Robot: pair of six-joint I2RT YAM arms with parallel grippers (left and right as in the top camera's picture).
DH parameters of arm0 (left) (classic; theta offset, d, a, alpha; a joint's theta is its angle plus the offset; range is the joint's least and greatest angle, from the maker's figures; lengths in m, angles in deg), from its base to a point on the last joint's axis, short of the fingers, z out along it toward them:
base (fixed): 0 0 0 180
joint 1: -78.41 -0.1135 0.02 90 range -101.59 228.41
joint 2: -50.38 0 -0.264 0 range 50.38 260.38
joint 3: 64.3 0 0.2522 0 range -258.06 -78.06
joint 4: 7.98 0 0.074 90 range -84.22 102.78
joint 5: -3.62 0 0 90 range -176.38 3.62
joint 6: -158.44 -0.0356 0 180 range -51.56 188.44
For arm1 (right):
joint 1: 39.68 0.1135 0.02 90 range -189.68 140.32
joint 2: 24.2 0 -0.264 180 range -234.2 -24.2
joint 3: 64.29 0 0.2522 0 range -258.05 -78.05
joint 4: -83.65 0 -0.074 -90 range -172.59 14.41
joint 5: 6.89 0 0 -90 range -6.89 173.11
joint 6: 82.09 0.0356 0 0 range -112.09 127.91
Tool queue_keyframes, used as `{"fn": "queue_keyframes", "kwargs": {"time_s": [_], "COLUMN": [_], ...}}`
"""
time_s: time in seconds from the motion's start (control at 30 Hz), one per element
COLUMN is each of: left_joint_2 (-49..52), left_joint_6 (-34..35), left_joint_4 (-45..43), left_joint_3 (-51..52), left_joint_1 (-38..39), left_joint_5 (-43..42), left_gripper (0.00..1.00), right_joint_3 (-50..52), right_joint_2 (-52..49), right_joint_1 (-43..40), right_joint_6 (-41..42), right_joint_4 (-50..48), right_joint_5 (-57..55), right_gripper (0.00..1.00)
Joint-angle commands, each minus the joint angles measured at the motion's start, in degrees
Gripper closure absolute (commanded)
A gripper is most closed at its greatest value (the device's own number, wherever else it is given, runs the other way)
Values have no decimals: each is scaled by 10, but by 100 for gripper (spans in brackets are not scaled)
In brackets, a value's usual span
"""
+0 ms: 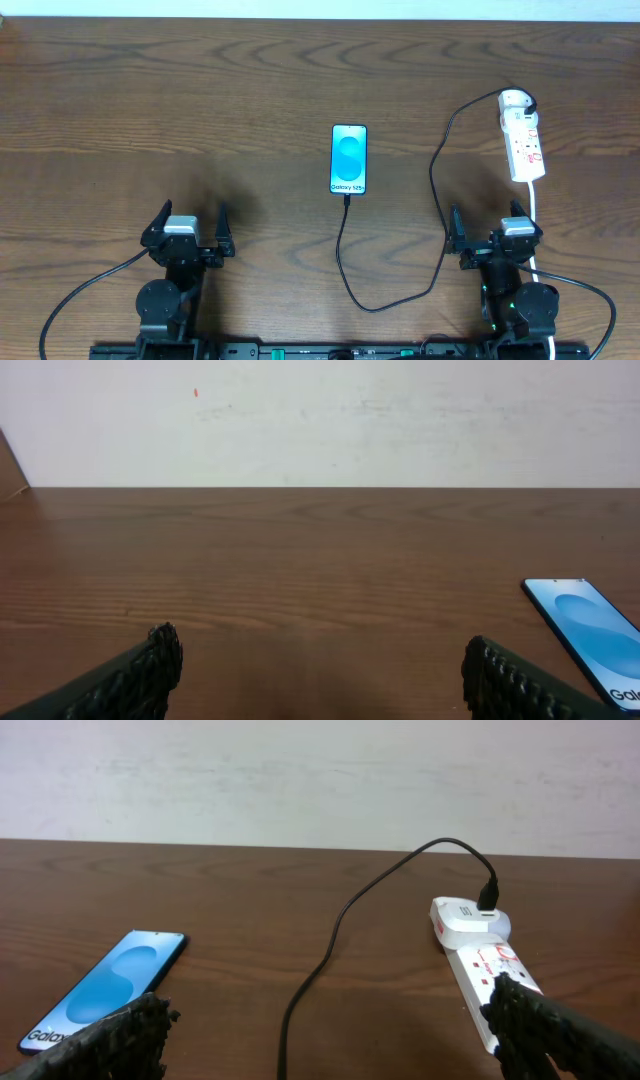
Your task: Plug charger to phone and switch on socket
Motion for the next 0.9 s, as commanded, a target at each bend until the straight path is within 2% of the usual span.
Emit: {"fn": "queue_keyframes", "kwargs": {"time_s": [0.0, 0.87], "left_joint_2": [-3, -3], "left_joint_6": [-8, -8], "left_joint_4": [23, 23], "left_joint_3": [9, 9], "left_joint_1": [-3, -3], "left_joint_5": [5, 5], "left_gripper": [9, 9], "right_joint_3": [1, 1], "right_joint_2": [4, 4], "right_joint_1": [1, 1], "right_joint_6": [-9, -9], "right_joint_4": [3, 3], "right_joint_5": [-2, -2], "right_gripper": [1, 1]}}
